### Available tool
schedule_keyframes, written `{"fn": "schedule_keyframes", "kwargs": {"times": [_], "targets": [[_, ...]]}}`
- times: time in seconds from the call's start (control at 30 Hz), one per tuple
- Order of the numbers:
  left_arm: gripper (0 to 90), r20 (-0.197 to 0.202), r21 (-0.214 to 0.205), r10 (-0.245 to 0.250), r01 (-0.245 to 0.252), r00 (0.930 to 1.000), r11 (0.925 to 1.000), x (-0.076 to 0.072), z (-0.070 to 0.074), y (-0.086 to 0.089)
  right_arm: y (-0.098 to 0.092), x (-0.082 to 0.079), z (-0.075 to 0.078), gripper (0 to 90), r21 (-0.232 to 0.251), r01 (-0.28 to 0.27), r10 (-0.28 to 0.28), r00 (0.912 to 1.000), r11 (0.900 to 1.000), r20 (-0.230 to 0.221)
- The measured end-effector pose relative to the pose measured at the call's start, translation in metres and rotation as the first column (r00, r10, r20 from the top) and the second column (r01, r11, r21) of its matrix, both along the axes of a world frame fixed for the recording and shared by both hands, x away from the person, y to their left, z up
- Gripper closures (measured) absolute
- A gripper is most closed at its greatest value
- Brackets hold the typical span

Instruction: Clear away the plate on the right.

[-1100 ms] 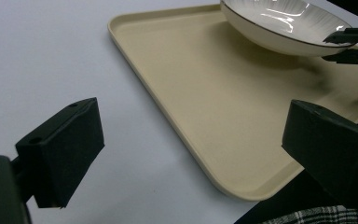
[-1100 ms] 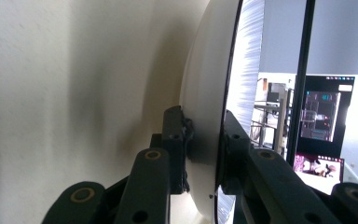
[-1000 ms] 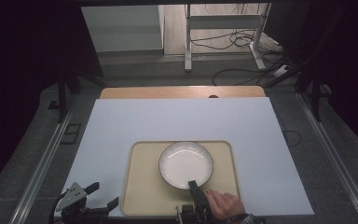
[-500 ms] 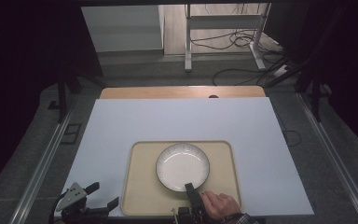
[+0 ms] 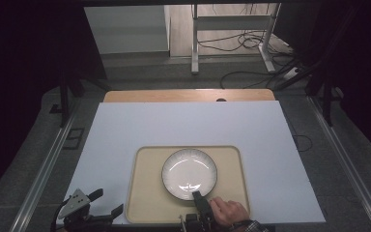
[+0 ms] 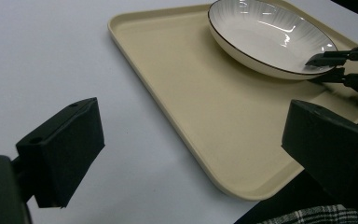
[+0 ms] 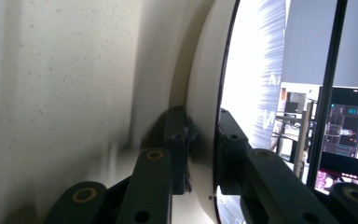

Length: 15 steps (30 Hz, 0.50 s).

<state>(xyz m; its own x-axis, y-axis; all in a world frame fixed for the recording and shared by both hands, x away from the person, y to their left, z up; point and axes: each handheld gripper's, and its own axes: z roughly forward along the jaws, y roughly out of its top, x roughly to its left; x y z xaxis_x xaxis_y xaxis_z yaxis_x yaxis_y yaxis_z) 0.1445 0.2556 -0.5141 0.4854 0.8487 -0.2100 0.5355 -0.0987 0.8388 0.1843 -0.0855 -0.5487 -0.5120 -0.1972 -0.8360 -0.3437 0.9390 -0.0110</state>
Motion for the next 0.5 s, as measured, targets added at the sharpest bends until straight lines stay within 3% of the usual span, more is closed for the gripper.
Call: {"fn": "schedule_keyframes", "kwargs": {"times": [0.17, 0.5], "targets": [[5.3, 0.000, 0.001, 0.000, 0.000, 1.0000, 1.0000, 0.000, 0.000, 0.000, -0.001, 0.003, 0.001, 74.1, 0.020, -0.008, 0.008, 0.9999, 0.9998, -0.015], [5.3, -0.003, -0.001, 0.003, -0.003, 1.0000, 1.0000, 0.000, 0.000, 0.000, -0.004, 0.005, 0.009, 64.8, 0.052, 0.028, -0.025, 0.9972, 0.9983, -0.071]]}}
